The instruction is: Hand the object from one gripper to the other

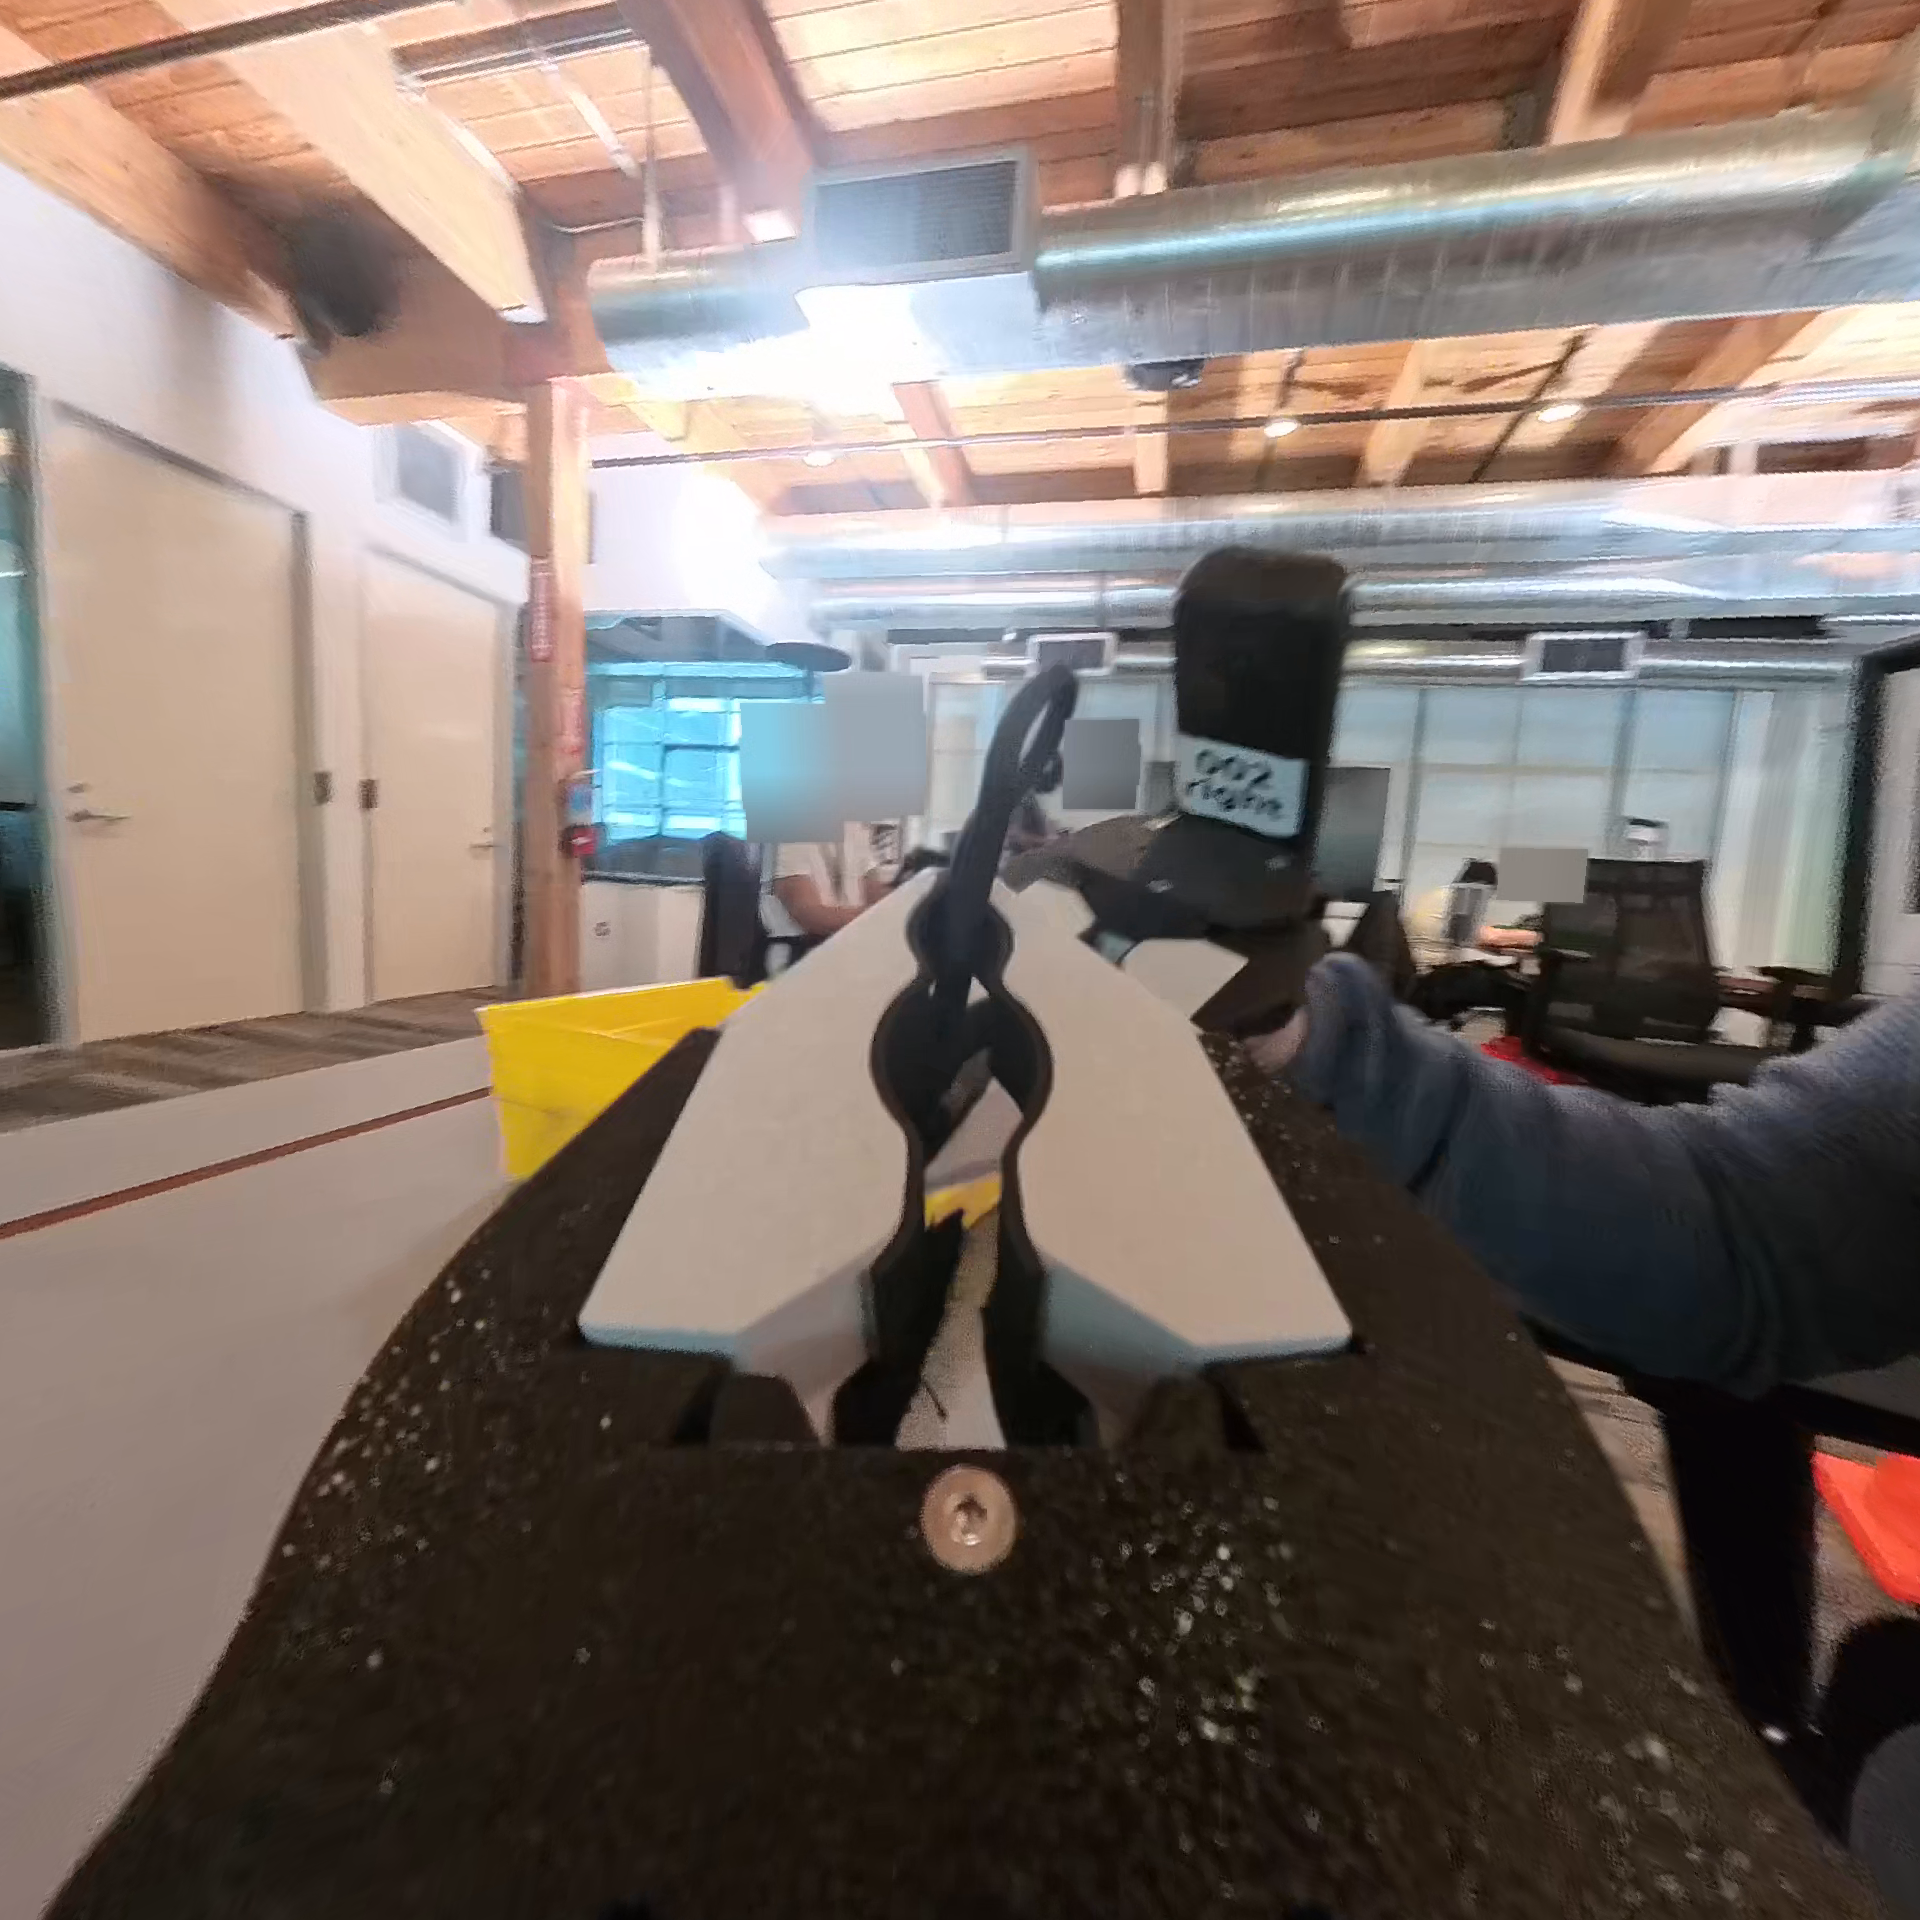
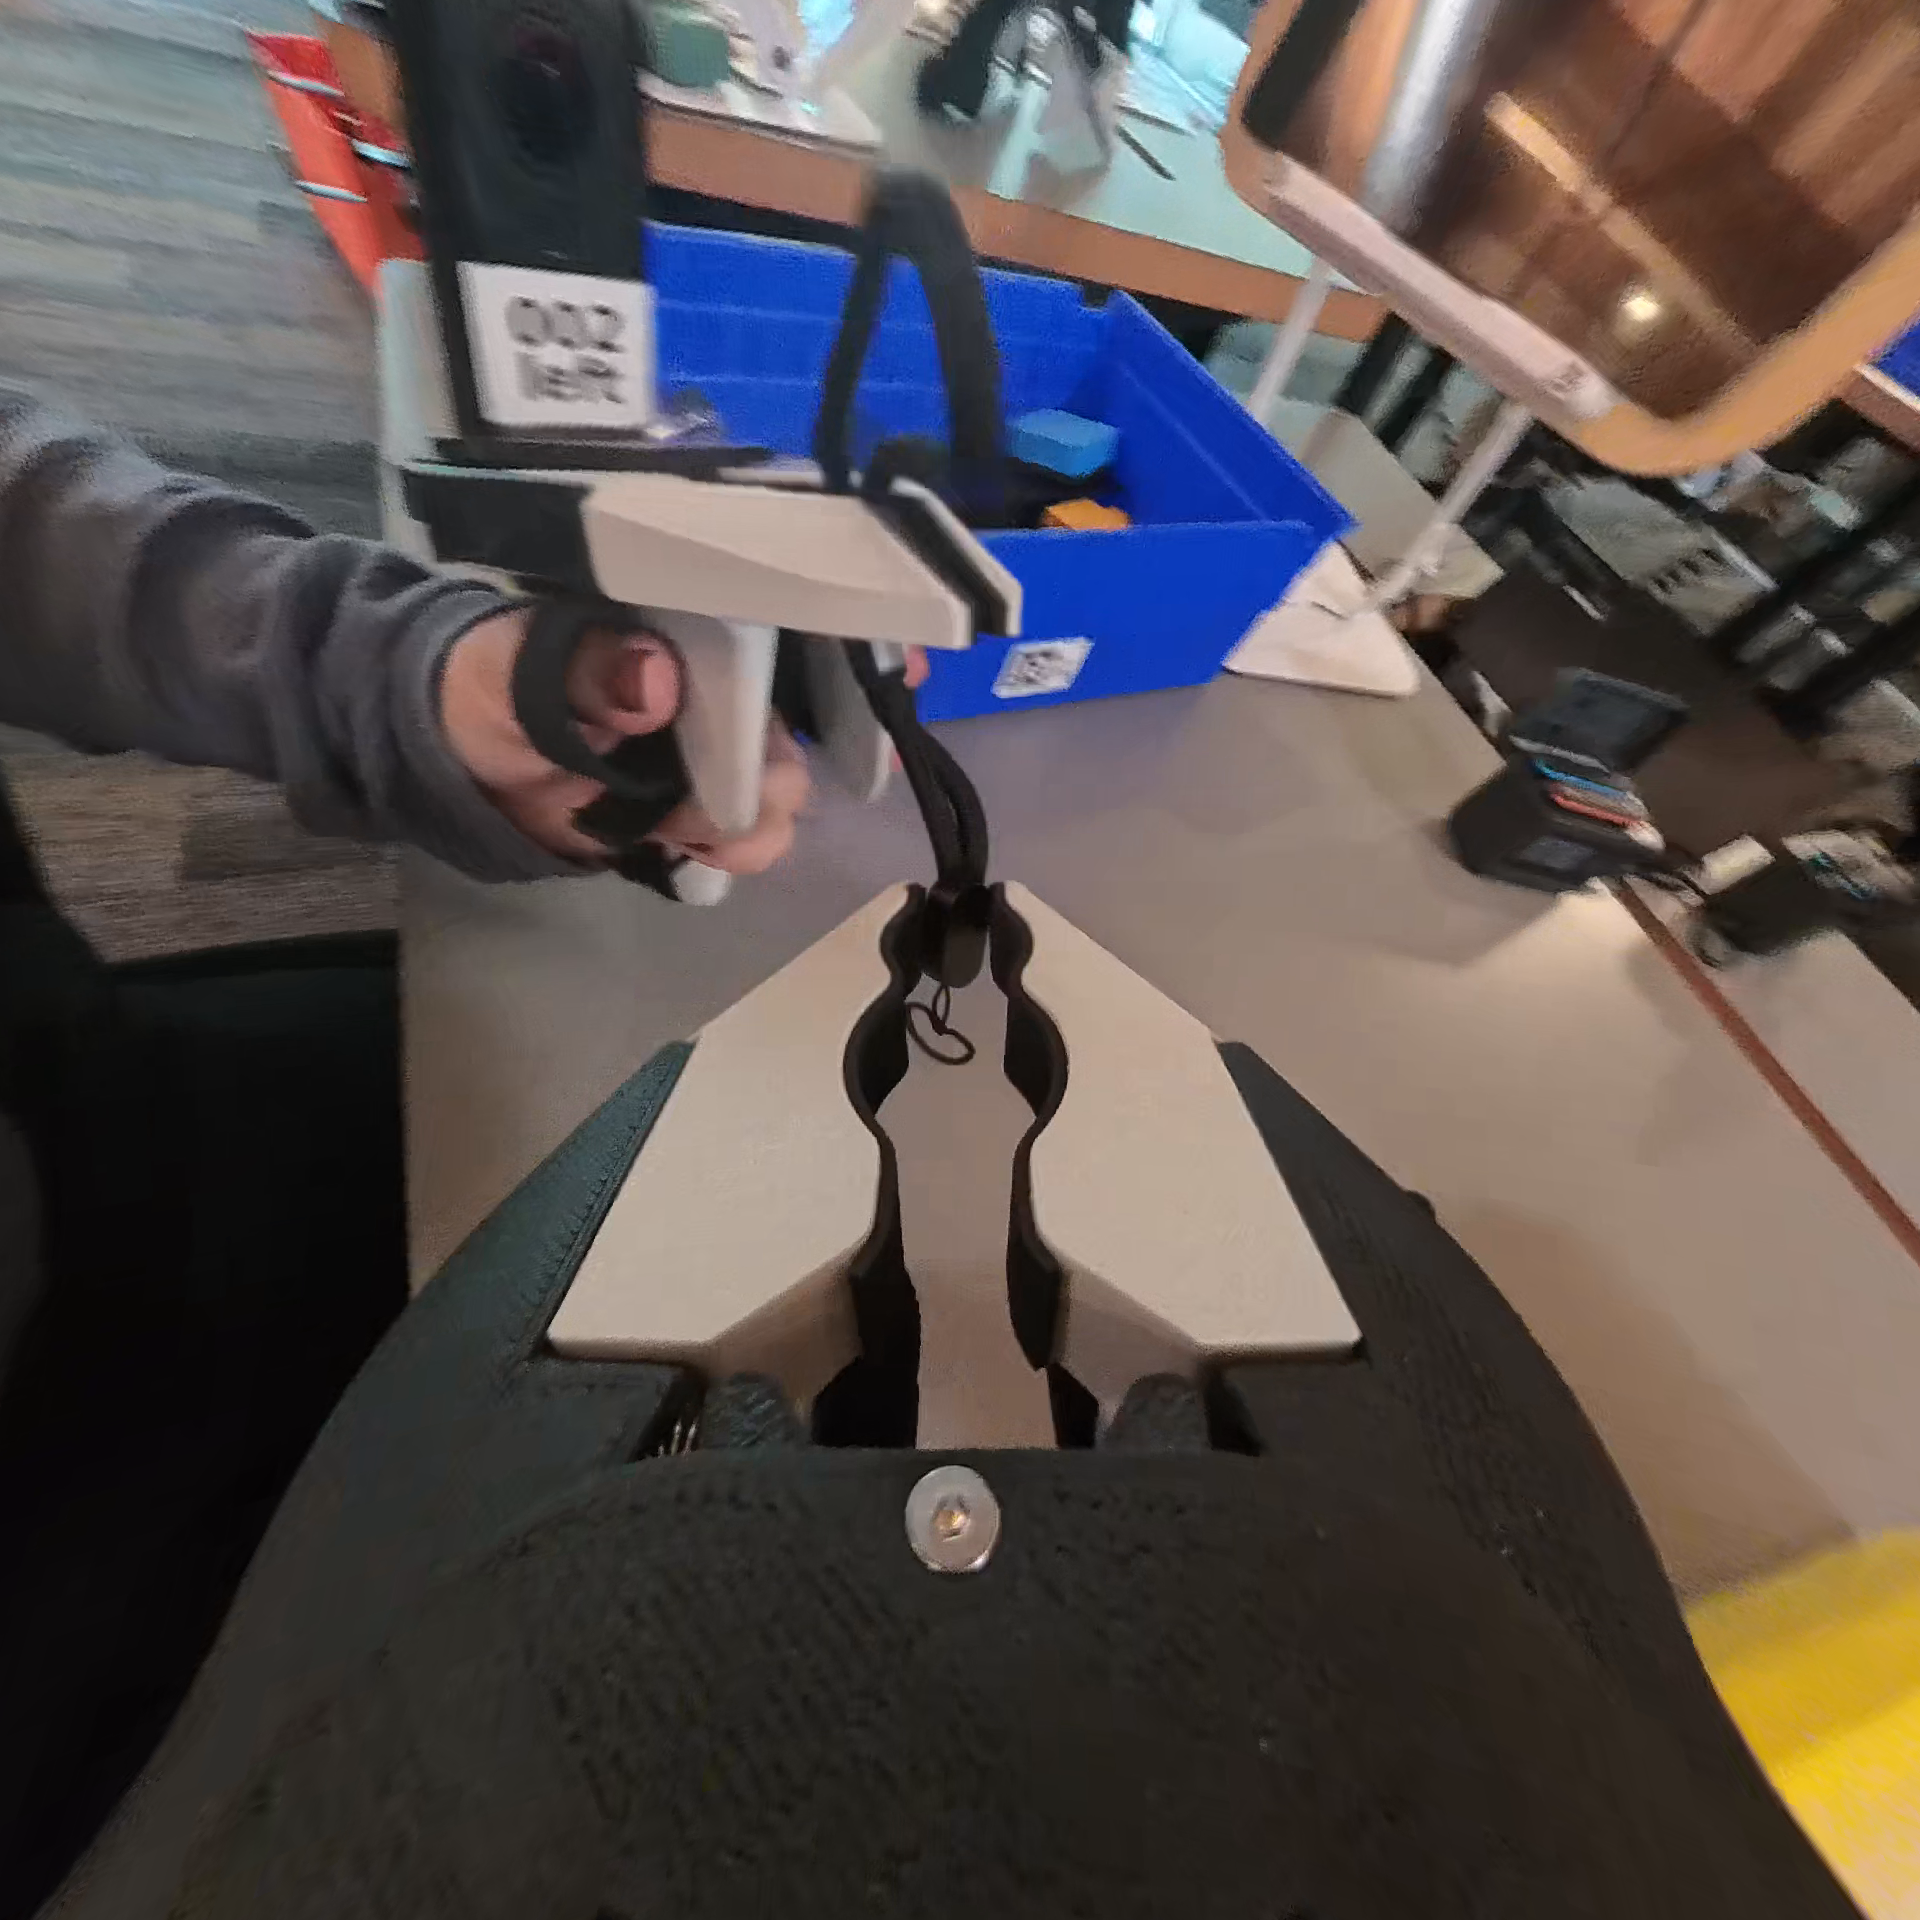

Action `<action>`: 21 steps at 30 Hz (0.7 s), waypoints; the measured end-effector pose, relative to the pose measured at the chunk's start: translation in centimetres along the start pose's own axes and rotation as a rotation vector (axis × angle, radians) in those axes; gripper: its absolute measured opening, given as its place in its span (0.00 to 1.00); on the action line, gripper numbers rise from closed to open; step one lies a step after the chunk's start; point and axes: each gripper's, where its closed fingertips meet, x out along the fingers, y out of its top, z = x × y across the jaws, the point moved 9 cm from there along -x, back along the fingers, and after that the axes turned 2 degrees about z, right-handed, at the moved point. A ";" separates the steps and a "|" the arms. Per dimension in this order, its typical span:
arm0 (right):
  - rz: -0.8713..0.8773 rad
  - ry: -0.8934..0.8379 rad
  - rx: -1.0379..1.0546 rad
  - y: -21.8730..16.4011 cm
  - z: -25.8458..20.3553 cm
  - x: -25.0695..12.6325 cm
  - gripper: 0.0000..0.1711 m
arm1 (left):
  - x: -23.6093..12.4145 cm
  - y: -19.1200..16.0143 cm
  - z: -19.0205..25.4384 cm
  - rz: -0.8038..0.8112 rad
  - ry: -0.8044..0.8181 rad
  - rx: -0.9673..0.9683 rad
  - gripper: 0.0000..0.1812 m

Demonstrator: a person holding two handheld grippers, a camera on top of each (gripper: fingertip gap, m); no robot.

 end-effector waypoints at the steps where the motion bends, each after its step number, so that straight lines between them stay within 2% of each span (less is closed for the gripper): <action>1: -0.038 -0.054 0.007 0.0 0.5 -0.3 0.06 | -0.1 -0.1 -0.4 -0.024 0.054 0.013 0.03; 4: -0.154 -0.257 -0.017 -0.3 1.9 -1.2 0.06 | -0.3 -0.7 -1.6 -0.151 0.244 0.099 0.18; 7: -0.205 -0.354 -0.021 -0.3 2.5 -1.8 0.06 | -0.3 -1.0 -2.0 -0.219 0.351 0.187 0.34; 9: -0.230 -0.399 -0.035 -0.2 2.8 -2.2 0.06 | -0.4 -1.2 -2.2 -0.246 0.408 0.255 0.40; 15: -0.249 -0.455 -0.066 0.0 3.2 -2.9 0.06 | -0.9 -2.3 -2.4 -0.318 0.458 0.421 0.41; 21: -0.178 -0.594 -0.063 0.9 4.8 -6.1 0.06 | -1.7 -4.6 -3.0 -0.330 0.478 0.415 0.37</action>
